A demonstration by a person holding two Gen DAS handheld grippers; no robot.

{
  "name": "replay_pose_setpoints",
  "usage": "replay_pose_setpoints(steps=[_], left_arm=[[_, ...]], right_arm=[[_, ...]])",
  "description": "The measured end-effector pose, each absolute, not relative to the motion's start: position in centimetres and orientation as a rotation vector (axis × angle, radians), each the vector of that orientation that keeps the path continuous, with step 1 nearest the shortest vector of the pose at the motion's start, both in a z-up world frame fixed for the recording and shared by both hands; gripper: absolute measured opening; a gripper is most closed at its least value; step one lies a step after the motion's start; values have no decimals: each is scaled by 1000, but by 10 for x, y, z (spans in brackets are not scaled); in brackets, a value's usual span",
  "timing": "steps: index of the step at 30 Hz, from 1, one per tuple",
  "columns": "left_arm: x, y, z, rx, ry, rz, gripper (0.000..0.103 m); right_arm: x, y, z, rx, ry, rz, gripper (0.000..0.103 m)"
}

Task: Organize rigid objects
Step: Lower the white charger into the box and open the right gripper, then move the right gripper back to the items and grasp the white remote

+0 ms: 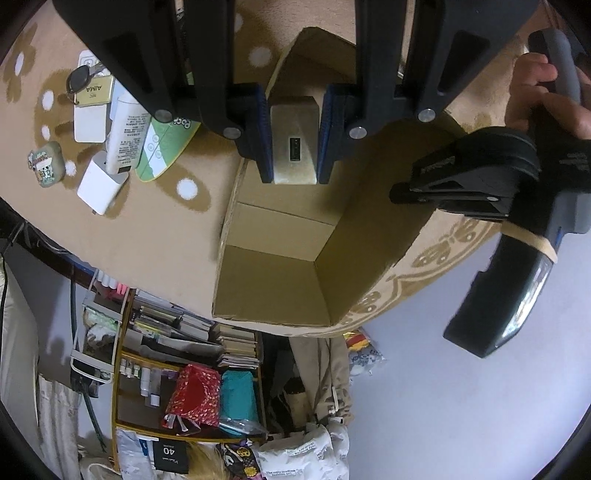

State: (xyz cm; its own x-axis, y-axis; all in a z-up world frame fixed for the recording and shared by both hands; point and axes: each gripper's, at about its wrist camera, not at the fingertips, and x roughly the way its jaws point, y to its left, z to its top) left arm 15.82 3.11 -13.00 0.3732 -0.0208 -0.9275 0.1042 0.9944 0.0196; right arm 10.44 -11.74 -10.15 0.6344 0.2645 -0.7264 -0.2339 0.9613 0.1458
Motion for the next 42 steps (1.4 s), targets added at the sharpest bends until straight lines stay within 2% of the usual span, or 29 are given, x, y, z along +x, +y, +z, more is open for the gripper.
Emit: replay_pose_setpoints(steps=[18,21,23,24,26,28,34,42], left_arm=[[157,32,-132,76,1192,-80,5],[158,32,-133,76,1192,-81,5],[158,32,-133,75,1193,-80,6],[158,32,-133,75,1192,-80,6],[158,32,-133,75,1193,-80,6],[158,32,-133,75,1192,-79,6],[158,32,-132,74,1194,-78,7],[158,33,-132,66,1195,-77,7]], right_arm=[[103,-130,-87,135,796,276,27],[100,-137,-76,165,754,260,50],[97,-143,-68,167,716,226,70],[96,-146,-66,166,704,211,74],[97,-154,-64,175,699,190,87],[98,-162,-65,184,702,161,94],[106,-192,-79,223,742,79,102],[112,-225,-110,289,850,11,102]])
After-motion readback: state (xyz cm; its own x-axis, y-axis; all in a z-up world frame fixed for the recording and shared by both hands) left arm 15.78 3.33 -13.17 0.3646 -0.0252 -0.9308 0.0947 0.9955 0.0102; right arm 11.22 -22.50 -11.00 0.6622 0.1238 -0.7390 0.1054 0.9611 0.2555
